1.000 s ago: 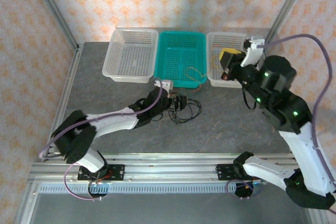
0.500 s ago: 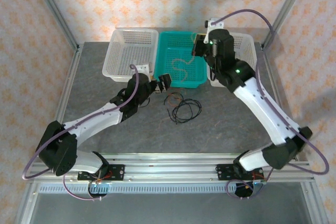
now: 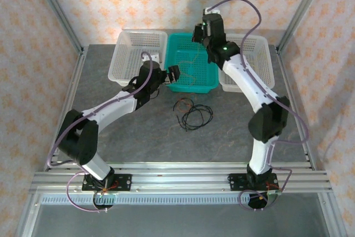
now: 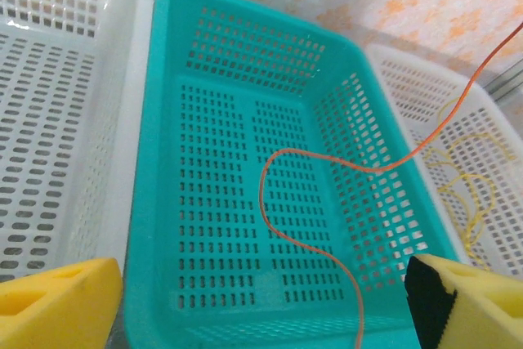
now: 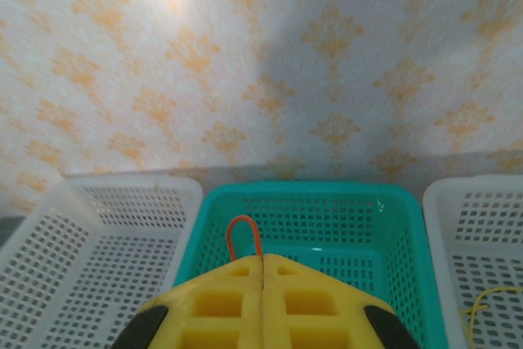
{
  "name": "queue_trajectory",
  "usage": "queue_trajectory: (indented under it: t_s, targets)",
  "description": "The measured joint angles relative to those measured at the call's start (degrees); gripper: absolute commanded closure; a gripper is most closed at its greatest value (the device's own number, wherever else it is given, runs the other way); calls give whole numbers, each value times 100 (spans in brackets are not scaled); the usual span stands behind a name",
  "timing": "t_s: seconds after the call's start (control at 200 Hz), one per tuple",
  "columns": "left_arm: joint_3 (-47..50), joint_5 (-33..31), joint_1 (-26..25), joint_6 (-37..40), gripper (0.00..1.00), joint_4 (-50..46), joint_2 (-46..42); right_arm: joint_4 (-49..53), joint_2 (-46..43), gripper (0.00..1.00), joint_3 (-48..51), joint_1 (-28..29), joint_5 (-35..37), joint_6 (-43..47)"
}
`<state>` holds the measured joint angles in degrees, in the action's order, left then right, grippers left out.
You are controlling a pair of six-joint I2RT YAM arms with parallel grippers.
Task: Untangle the cables
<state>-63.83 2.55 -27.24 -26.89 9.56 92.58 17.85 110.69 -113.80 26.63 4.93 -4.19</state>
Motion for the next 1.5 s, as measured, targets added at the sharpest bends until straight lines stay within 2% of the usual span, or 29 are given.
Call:
queue_trajectory:
  t_s: [0.17, 0.41, 0.631, 0.671, 0.801, 0.871, 0.946, 1.061, 1.161, 1.226, 1.377, 1.502]
  targets:
    - [2, 179, 35, 0, 11, -107, 225, 219, 1021, 100, -601, -120, -111, -184]
    - [367, 374, 35, -26, 11, -85, 240, 684, 2000, 100, -1154, -214, -188, -466]
    - [750, 496, 35, -70, 11, -81, 240, 935, 2262, 100, -1215, -249, -195, -595]
    - [772, 507, 35, -74, 11, -74, 240, 957, 2262, 94, -1239, -247, -195, -597]
    - [780, 584, 35, -114, 11, -74, 240, 990, 2275, 59, -1447, -260, -256, -669]
    - [780, 605, 35, -114, 12, -76, 240, 1021, 2297, 46, -1604, -280, -289, -675]
    - [780, 603, 7, -109, 13, -76, 238, 1043, 2295, 37, -1676, -299, -321, -614]
    - [780, 579, -103, -107, 20, -109, 238, 1088, 2280, 36, -1668, -323, -374, -627]
    - [846, 557, -289, -61, 24, -127, 223, 1086, 2015, 37, -1266, -321, -457, -610]
    - [940, 551, -431, -39, 27, -131, 188, 1016, 1578, 39, -656, -304, -494, -586]
    - [1126, 474, -813, -7, 32, -195, 164, 734, -22, 46, 1161, -175, -557, -575]
    - [1281, 450, -1132, -4, 39, -225, 164, 407, -1443, 55, 2549, 24, -538, -671]
